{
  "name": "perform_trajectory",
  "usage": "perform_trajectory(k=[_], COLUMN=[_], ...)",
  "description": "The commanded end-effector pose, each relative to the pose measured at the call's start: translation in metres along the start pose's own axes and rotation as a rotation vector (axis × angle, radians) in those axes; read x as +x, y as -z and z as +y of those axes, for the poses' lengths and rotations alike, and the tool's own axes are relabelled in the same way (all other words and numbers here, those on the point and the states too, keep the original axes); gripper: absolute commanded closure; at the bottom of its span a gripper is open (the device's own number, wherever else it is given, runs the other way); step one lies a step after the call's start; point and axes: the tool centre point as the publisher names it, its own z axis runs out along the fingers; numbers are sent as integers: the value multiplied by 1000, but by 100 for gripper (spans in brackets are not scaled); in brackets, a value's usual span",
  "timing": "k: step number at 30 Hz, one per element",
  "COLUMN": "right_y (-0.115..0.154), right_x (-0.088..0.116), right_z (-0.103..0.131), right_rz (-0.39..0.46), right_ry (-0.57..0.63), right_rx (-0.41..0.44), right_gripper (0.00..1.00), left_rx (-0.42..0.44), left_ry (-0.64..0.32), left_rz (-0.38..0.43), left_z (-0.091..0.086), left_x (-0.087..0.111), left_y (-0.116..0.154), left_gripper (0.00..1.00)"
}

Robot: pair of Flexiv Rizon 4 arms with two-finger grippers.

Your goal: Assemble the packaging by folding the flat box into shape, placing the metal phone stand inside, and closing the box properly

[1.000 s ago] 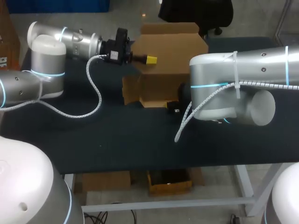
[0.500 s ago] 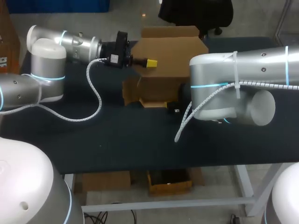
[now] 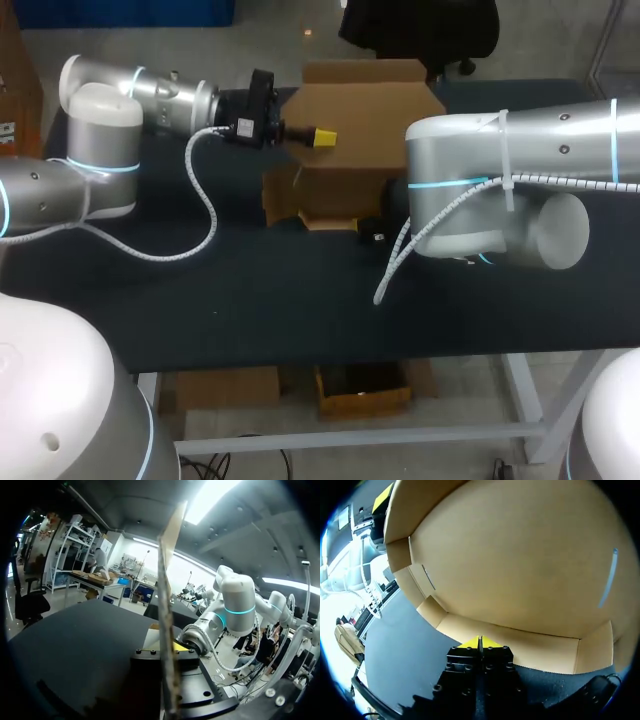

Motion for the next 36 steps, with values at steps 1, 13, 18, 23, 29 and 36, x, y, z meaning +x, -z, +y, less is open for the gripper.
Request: perform_trajectory(k=[1, 13, 18, 23, 29, 36], right_y=[-6, -6, -6, -6, -6, -6], right_x=[-2, -2, -2, -2, -2, -2], right_z=[-4, -4, -4, -4, -4, -4], right_rz=[-1, -1, -1, -1, -1, -1], right_ry=[1, 1, 1, 1, 1, 1], right_rx=[-3, -3, -3, -3, -3, -3], right_gripper=[100, 100, 100, 100, 100, 100], left_rx=[-3, -14, -19, -21, -19, -20], left_ry=[-2, -3, -1, -2, -2, -4], left_rz=[-5, -10, -9, -11, -14, -16], left_z=[4, 7, 8, 9, 9, 8], left_x=[2, 6, 6, 5, 4, 3], left_y=[0, -2, -3, -6, -6, -6], left_gripper=[100, 100, 100, 100, 100, 100])
